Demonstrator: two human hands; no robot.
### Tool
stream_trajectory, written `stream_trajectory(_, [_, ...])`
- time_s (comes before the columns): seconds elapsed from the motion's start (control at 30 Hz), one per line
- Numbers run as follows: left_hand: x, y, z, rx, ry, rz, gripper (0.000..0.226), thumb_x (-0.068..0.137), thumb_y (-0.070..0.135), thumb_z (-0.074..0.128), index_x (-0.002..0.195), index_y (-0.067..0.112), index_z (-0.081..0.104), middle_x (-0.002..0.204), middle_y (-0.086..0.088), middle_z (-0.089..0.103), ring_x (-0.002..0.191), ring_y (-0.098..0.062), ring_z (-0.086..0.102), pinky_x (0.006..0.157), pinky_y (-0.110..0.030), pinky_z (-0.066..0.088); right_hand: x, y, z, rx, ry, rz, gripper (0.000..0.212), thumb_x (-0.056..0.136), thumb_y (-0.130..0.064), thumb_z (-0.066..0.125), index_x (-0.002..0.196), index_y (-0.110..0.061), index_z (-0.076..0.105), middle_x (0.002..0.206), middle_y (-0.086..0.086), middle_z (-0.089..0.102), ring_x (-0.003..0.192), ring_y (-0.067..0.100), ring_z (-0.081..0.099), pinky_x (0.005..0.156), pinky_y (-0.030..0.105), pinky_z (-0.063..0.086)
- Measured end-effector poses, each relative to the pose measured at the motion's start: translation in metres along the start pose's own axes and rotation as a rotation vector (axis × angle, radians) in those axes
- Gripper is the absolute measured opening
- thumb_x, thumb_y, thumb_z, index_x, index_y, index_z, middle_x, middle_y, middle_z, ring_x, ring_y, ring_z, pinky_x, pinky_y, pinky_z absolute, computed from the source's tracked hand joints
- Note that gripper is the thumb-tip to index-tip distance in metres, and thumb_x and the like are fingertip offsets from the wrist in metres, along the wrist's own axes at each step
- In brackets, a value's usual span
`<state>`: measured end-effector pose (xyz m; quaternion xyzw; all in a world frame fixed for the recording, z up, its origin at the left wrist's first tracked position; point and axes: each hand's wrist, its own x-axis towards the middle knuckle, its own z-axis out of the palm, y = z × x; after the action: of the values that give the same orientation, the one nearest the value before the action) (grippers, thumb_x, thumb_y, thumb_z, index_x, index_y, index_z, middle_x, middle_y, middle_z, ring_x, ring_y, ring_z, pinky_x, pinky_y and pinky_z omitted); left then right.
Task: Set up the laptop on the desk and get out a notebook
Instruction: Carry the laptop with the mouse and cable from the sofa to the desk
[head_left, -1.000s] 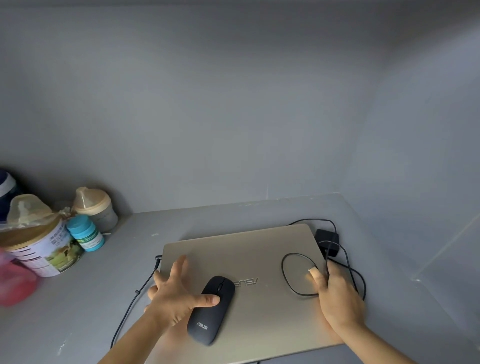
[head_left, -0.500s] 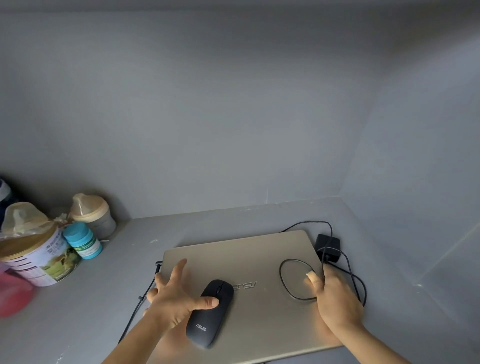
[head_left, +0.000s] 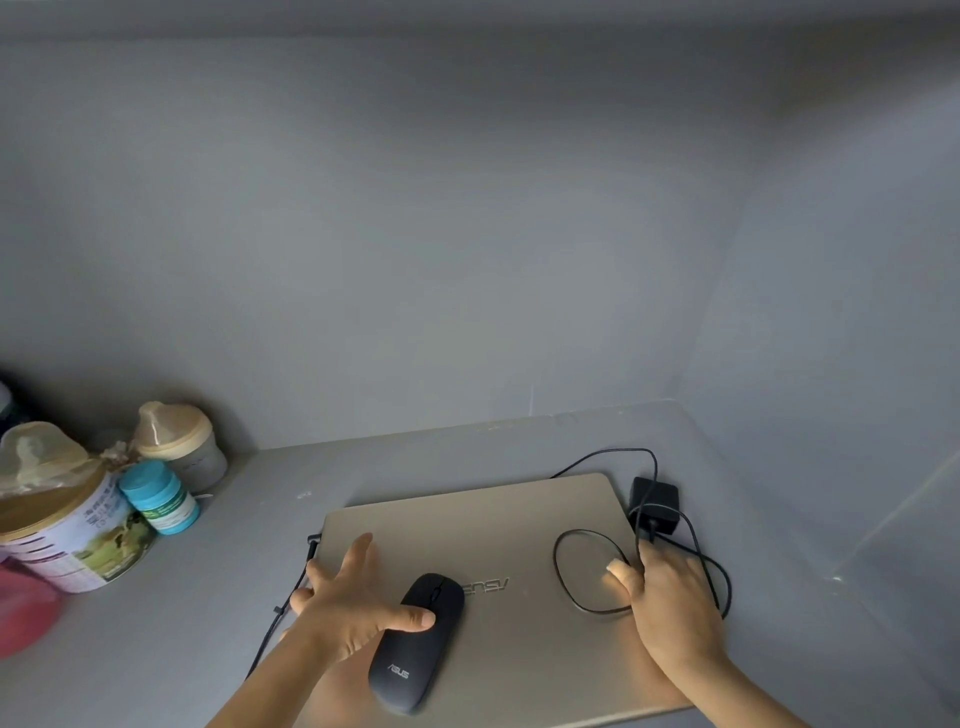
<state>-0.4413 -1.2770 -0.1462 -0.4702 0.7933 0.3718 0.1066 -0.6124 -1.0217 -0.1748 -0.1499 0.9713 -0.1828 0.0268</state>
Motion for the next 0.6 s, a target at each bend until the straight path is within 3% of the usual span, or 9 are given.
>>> stream_trajectory(0.23, [0.000, -0.002, 0.001, 0.032, -0.007, -0.029, 0.135, 0.027, 0.071, 0.073, 0.141, 0.049, 0.005, 0.153, -0.014, 0.006, 0.137, -0.038, 0.008, 0.113, -0.055, 0.019, 0.005, 0.009, -0.016, 0.050, -0.029, 0.014, 0.023, 0.087, -0.039, 0.059, 0.088, -0.016, 0.058, 0.081, 0.000, 0.067, 0.084, 0.027, 0.063, 0.057, 0.033, 0.042])
stream_trajectory(0.33, [0.003, -0.004, 0.004, 0.059, 0.008, -0.018, 0.131, 0.028, 0.077, 0.069, 0.139, 0.048, 0.007, 0.152, -0.013, 0.012, 0.138, -0.036, 0.010, 0.112, -0.056, 0.019, 0.010, 0.016, -0.027, 0.079, -0.021, 0.061, 0.026, 0.085, -0.027, 0.060, 0.065, -0.020, 0.046, 0.059, -0.007, 0.051, 0.066, 0.025, 0.050, 0.049, 0.029, 0.035])
stream_trajectory(0.47, [-0.001, -0.007, 0.007, 0.003, 0.047, -0.021, 0.123, 0.039, 0.071, 0.074, 0.142, 0.046, 0.011, 0.150, -0.009, 0.010, 0.141, -0.034, 0.007, 0.116, -0.053, 0.014, 0.025, 0.034, -0.037, 0.058, -0.038, 0.129, 0.040, 0.086, -0.016, 0.059, 0.057, -0.016, 0.031, 0.050, 0.000, 0.039, 0.058, 0.032, 0.040, 0.049, 0.031, 0.032])
stream_trajectory(0.6, [0.008, -0.010, 0.010, 0.067, 0.046, -0.092, 0.144, 0.014, 0.085, 0.065, 0.142, 0.049, 0.009, 0.154, -0.004, 0.014, 0.144, -0.026, 0.004, 0.114, -0.053, 0.019, 0.030, 0.048, -0.042, 0.011, -0.033, 0.146, 0.040, 0.087, -0.010, 0.056, 0.059, -0.013, 0.029, 0.049, 0.004, 0.035, 0.058, 0.035, 0.033, 0.046, 0.031, 0.025])
